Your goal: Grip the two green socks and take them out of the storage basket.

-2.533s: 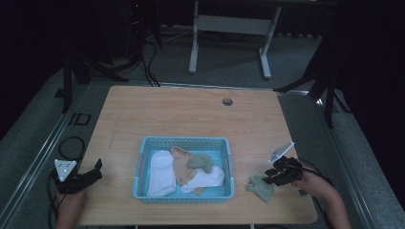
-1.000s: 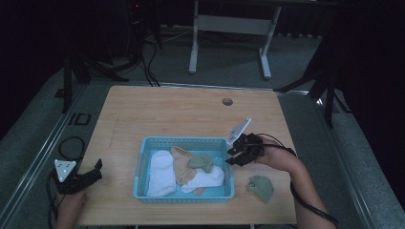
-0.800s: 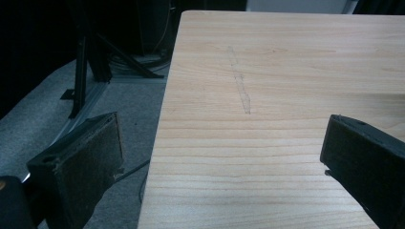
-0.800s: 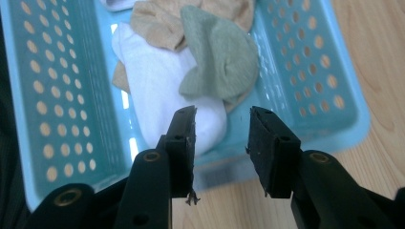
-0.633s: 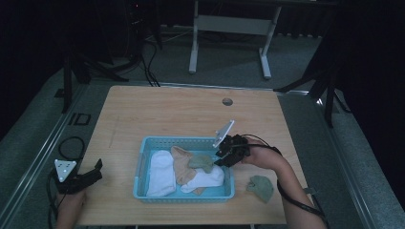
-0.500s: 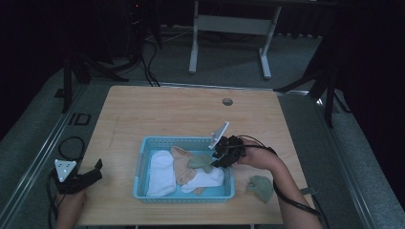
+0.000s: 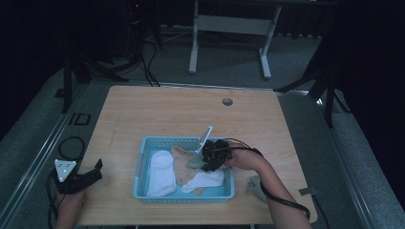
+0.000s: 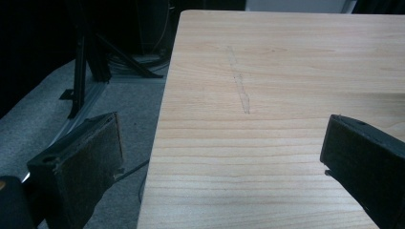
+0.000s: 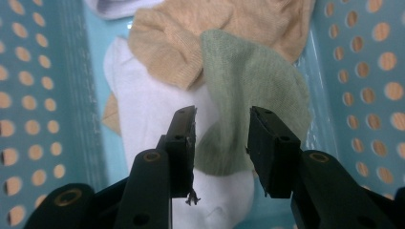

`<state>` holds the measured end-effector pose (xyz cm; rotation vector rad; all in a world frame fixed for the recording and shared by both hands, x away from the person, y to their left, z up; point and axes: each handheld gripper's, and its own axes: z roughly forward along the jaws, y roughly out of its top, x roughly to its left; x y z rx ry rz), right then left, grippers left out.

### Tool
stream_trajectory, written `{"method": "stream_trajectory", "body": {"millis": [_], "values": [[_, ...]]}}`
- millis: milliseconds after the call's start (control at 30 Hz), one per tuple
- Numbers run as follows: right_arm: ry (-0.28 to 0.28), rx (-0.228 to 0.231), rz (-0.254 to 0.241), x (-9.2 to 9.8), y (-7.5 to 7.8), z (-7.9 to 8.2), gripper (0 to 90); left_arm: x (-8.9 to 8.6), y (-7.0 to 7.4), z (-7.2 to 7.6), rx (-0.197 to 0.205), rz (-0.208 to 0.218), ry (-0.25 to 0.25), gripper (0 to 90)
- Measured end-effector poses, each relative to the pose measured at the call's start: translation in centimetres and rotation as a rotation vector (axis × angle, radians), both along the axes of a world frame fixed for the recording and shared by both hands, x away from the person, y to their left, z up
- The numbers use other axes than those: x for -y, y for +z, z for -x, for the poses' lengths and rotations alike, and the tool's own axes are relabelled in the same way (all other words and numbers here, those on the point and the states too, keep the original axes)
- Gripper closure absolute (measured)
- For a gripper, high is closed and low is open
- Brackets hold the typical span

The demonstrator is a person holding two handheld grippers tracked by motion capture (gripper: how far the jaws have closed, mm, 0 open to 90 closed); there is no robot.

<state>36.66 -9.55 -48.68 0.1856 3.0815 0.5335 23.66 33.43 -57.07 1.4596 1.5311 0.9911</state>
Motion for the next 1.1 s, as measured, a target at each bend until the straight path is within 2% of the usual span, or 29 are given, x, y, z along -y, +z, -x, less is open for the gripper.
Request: {"method": "stream_trajectory", "body": {"millis": [333,567,867,1100], "values": [[-0.007,-0.011,0.044,-0.8,-1.6,-0.5,63.5,0.0,0.0,0.0,0.001,-0.001,0.001,0.4],[-0.006,0.007,0.058,-1.0,-1.8,-0.6,78.5,0.0,0.0,0.0,0.001,0.0,0.003,0.4],[0.0,0.031,0.056,-0.7,-0.9,-0.5,83.3,0.0,0.0,0.0,-0.001,0.001,0.005,0.4],[0.011,0.047,0.018,-0.6,1.2,-0.1,83.7,0.0,0.0,0.0,-0.001,0.001,0.004,0.4]]}}
